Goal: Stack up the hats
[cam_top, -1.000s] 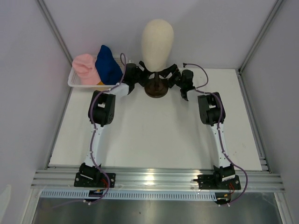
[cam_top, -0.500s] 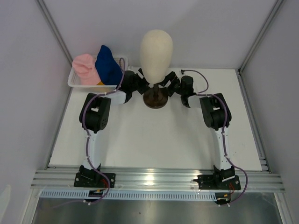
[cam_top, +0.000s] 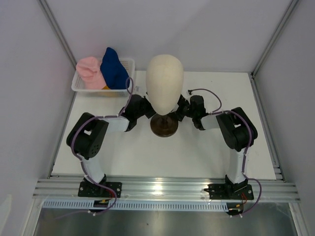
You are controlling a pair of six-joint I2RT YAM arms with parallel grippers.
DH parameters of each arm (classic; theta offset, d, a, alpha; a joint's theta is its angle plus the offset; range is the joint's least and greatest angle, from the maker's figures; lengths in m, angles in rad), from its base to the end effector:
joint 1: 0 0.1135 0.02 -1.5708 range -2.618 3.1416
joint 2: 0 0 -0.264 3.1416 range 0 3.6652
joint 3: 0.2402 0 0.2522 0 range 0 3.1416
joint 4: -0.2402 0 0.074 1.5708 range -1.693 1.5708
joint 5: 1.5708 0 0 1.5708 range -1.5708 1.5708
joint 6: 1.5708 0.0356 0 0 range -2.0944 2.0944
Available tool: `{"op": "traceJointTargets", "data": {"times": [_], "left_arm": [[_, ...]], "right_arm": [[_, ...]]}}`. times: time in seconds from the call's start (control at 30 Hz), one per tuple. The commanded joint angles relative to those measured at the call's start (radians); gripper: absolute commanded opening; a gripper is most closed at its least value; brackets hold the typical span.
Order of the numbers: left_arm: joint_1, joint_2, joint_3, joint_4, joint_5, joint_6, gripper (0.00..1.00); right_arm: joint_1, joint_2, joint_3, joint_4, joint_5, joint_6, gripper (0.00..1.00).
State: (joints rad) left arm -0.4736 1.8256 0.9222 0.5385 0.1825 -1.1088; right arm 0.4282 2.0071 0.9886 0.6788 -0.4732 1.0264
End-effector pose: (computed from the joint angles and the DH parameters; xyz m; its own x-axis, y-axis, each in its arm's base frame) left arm 0.3416 -0.1823 0.1748 -0.6781 -0.6416 -0.3584 -0.0171 0.5013 -0.8651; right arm 0.3670 0.1853 0.1405 -0.8075 0.4684 -0.3584 -0.1346 0.4453 0.8852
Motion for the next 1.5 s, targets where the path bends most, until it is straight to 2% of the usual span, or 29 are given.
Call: {"op": "traceJointTargets", "data": {"times": [0.0,0.13,0.3,0.4,0.47,0.57,0.63,0.73,0.8,0.83,0.93,1.0,1.2,1.33,1.47], "left_arm": [[-0.06,-0.083,-0.108,0.032,0.029,0.012,0.9],[-0.1,-0.16,-0.19,0.023,0.0,0.033,0.9],[-0.115,-0.224,-0.229,-0.034,-0.049,0.046,0.91],[-0.099,-0.287,-0.224,-0.13,-0.104,0.078,0.92],[-0.08,-0.325,-0.195,-0.205,-0.129,0.119,0.94],[-0.008,-0.39,-0.16,-0.346,-0.137,0.164,0.96],[0.114,-0.437,-0.135,-0.383,-0.083,0.209,0.96],[0.245,-0.479,-0.074,-0.423,-0.031,0.337,0.97],[0.303,-0.483,0.037,-0.469,-0.055,0.456,0.98],[0.314,-0.476,0.078,-0.533,-0.111,0.536,0.98],[0.355,-0.384,0.315,-0.676,-0.184,0.618,0.99],[0.384,-0.284,0.496,-0.762,-0.233,0.671,1.0],[0.412,-0.005,0.87,-0.87,-0.251,0.8,0.99],[0.412,0.145,1.05,-0.908,-0.314,0.909,1.0],[0.412,0.245,1.135,-0.923,-0.334,0.961,0.99]], "right_arm": [[0.024,-0.132,-0.065,0.047,0.041,-0.037,1.0],[0.049,-0.244,-0.128,-0.048,0.096,-0.107,1.0],[0.075,-0.295,-0.176,-0.096,0.139,-0.144,0.99],[0.073,-0.327,-0.144,-0.23,0.202,-0.235,0.99],[0.072,-0.37,-0.066,-0.416,0.307,-0.305,0.99],[0.046,-0.407,0.052,-0.645,0.45,-0.411,1.0],[-0.052,-0.441,0.079,-0.749,0.417,-0.431,0.99],[-0.153,-0.522,0.041,-0.766,0.384,-0.443,0.99],[-0.196,-0.57,0.006,-0.772,0.381,-0.463,0.99],[-0.216,-0.617,-0.004,-0.785,0.383,-0.483,0.99],[-0.272,-0.697,-0.016,-0.811,0.409,-0.523,0.99],[-0.281,-0.731,-0.015,-0.817,0.436,-0.571,0.99],[-0.282,-0.806,-0.021,-0.754,0.472,-0.626,1.0],[-0.282,-0.803,-0.016,-0.723,0.502,-0.635,0.99],[-0.284,-0.786,-0.002,-0.722,0.527,-0.654,1.0]]}}
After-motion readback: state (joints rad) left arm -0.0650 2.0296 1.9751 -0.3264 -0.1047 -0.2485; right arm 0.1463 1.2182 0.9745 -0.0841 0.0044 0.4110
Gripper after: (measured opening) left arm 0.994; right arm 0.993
